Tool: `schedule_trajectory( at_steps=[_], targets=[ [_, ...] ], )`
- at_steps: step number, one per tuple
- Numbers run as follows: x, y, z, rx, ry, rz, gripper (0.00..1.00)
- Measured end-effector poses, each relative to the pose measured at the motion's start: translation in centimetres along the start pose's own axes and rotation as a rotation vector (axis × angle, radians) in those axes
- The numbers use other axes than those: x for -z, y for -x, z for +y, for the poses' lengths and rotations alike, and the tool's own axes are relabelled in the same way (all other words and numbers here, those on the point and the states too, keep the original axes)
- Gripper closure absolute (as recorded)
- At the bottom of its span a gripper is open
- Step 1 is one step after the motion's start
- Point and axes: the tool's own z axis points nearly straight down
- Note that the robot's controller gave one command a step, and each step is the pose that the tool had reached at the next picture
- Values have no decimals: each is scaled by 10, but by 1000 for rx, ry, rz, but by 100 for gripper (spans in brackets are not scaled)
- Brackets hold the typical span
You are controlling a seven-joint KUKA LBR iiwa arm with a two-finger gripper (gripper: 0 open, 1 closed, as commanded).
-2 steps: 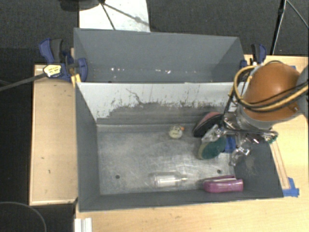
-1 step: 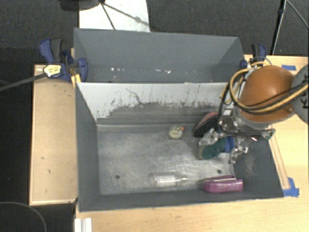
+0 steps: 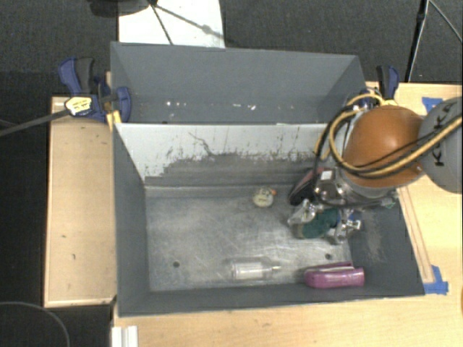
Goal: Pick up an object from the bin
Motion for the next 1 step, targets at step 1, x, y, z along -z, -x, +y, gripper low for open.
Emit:
schedule_trajectory(
  at_steps=[1],
  targets=[
    [1, 0, -1, -4, -2, -1, 0]
  ],
)
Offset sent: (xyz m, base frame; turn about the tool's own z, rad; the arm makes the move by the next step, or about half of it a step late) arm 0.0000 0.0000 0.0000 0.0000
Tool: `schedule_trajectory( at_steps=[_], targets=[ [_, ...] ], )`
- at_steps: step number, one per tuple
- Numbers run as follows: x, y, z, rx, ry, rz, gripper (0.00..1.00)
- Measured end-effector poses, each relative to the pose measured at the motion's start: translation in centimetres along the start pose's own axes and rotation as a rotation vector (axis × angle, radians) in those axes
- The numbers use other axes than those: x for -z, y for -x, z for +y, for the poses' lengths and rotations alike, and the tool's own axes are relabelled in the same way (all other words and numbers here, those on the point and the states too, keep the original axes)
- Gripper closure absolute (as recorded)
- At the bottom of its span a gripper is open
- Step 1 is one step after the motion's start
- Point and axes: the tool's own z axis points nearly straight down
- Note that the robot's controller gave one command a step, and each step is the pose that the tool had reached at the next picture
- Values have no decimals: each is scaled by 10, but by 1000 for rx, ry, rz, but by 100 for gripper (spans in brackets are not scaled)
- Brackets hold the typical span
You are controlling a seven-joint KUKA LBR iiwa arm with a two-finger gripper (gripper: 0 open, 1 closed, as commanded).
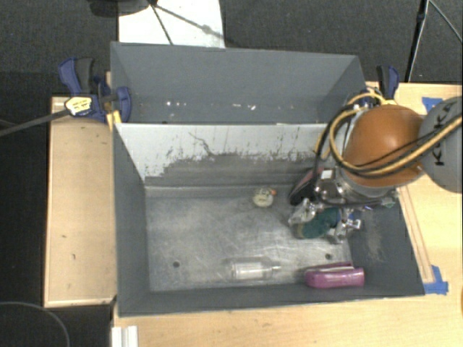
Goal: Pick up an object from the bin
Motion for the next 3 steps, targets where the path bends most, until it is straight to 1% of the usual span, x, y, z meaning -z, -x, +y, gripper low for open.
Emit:
schedule_trajectory(
  at_steps=[1, 2, 3],
  targets=[
    [1, 2, 0, -1, -2, -4, 100],
    [58, 3, -2, -9, -3, 0, 100],
    [66, 4, -3, -16, 0, 0, 100]
  ],
)
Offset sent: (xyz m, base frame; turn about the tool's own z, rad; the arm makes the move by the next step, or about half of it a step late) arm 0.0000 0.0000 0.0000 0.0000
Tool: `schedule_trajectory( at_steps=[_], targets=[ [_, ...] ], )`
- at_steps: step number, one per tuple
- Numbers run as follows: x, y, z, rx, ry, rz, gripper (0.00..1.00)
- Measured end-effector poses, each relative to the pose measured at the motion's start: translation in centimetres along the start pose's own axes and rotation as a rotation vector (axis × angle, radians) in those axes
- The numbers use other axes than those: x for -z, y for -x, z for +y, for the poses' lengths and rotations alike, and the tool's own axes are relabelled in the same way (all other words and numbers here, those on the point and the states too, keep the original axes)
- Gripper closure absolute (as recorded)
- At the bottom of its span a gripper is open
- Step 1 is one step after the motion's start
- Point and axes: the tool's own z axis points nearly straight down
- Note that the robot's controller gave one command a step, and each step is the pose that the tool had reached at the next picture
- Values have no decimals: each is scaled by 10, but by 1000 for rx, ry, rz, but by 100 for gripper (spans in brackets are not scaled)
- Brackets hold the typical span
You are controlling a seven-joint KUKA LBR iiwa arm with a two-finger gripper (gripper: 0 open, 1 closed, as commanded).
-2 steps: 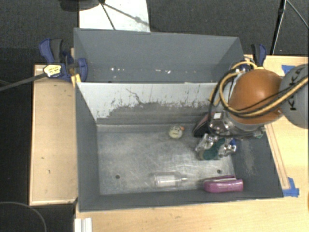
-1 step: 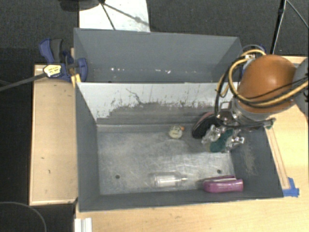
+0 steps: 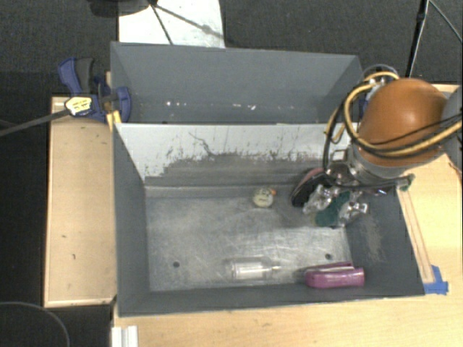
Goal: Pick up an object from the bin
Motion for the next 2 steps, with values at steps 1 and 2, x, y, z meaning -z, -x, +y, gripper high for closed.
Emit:
schedule_trajectory(
  at_steps=[1, 2],
  targets=[
    [13, 1, -1, -7, -1, -1, 100],
    [31, 2, -1, -14, -2, -1, 100]
  ],
)
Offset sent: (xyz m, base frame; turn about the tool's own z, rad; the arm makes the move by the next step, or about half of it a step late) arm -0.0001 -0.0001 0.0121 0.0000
